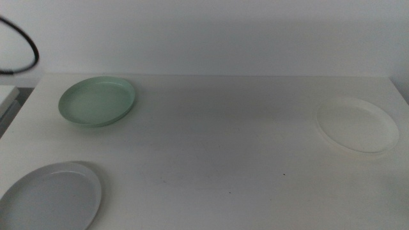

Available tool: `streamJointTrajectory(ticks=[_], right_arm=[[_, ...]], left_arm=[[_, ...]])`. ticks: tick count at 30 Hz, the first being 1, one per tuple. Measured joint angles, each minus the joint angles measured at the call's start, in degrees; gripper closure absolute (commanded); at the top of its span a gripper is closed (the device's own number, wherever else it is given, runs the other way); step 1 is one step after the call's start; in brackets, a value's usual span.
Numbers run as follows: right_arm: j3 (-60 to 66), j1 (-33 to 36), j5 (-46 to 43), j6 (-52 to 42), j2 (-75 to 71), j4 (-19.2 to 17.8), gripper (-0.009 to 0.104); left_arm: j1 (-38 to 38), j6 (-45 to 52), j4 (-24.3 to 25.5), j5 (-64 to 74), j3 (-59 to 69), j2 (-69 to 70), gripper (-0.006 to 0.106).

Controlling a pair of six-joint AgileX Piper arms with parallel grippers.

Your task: Stack the three bowls on top of each other.

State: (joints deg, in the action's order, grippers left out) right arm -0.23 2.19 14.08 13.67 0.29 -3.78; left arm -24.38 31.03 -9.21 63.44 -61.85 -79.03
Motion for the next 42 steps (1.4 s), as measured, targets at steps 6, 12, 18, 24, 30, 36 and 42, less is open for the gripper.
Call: streamJointTrajectory(ticks=[6,12,18,24,30,36,42], right_arm=[[0.00,0.00,0.00,0.00,0.00,0.00,0.020],[0.00,0.00,0.00,0.00,0.00,0.00,0.020],[0.00,0.00,0.00,0.00,0.00,0.00,0.020],[0.00,0.00,0.00,0.00,0.00,0.00,0.020],[0.00,0.00,0.00,0.00,0.00,0.00,0.020],[0.00,0.00,0.00,0.00,0.00,0.00,0.020],[0.00,0.00,0.00,0.00,0.00,0.00,0.020]], left_arm=[[-0.10,-1.23,-0.36,-9.25,7.39,-1.33,0.007],[-0.10,-1.03,-0.71,-13.39,9.74,-7.19,0.007],[-0.10,0.26,-1.40,-17.41,11.51,-12.88,0.007],[-0.10,0.41,-1.94,-20.16,12.97,-16.80,0.009],[-0.10,0.41,-2.01,-20.98,13.21,-19.00,0.028],[-0.10,0.41,-2.87,-21.33,12.97,-19.68,0.065],[-0.19,0.41,-3.30,-21.06,12.65,-19.78,0.102]])
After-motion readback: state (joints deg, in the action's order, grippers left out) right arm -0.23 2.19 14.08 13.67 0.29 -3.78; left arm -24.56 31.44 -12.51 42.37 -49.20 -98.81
